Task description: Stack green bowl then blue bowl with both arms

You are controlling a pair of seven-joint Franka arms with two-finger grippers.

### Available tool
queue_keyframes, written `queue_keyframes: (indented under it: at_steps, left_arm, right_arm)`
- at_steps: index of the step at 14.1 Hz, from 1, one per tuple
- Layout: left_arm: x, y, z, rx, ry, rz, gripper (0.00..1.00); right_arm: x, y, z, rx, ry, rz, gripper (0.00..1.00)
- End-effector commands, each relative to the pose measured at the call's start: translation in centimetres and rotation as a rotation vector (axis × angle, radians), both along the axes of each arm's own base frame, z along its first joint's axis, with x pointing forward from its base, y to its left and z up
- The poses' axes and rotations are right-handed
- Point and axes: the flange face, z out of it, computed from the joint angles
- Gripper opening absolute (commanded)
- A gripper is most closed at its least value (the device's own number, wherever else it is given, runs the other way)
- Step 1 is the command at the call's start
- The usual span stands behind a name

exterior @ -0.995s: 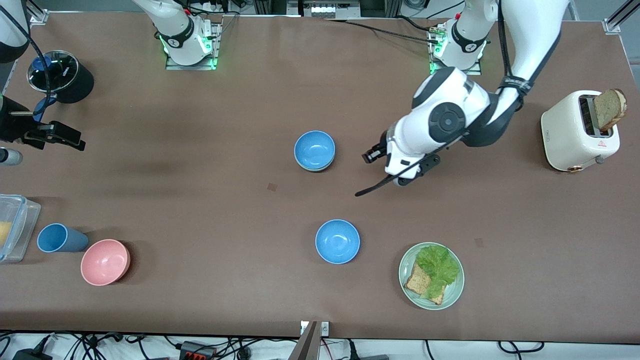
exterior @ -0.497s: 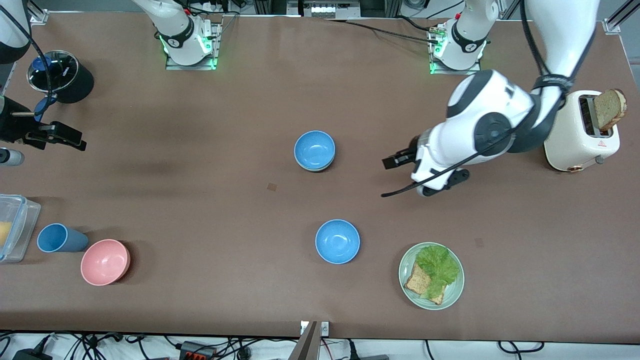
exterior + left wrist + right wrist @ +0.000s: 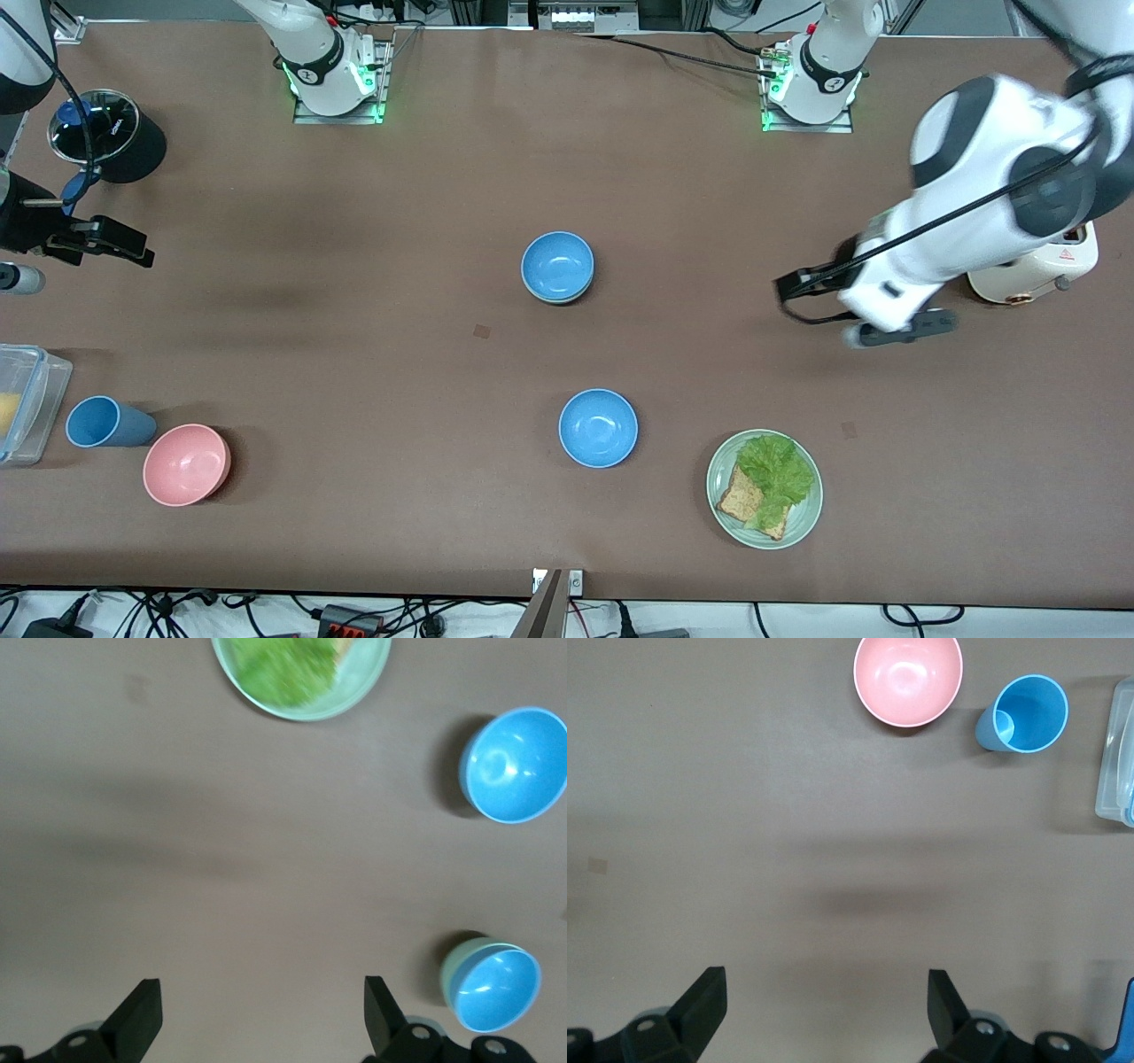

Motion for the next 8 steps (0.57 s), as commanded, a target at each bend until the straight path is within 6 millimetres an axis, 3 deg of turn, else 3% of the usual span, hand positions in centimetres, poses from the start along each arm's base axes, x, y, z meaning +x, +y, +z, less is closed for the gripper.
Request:
queue_keyframes:
  at_steps: [1, 3, 5, 8]
  left_arm:
    - [-2.5, 4.5, 5.6, 0.073, -0.080, -0.041, 1.00]
    - [-3.3, 7.0, 6.7, 0.091, -0.061, -0.062, 1.00]
    - [-3.1, 9.6, 6.2, 0.093, -0.060, -0.062, 1.00]
    - [-3.6, 10.7, 5.3, 0.096, -0.048, -0.097, 1.00]
  right_arm:
    - [-0.3, 0.4, 0.7, -0.045, -0.004, 0.027, 1.00]
    - [-0.2, 0.7, 1.2, -0.038, -0.014, 0.025, 1.00]
    - [-0.1, 0.7, 1.2, -0.037, -0.016, 0.024, 1.00]
    - [-0.2, 0.8, 1.3, -0.036, -0.017, 0.023, 1.00]
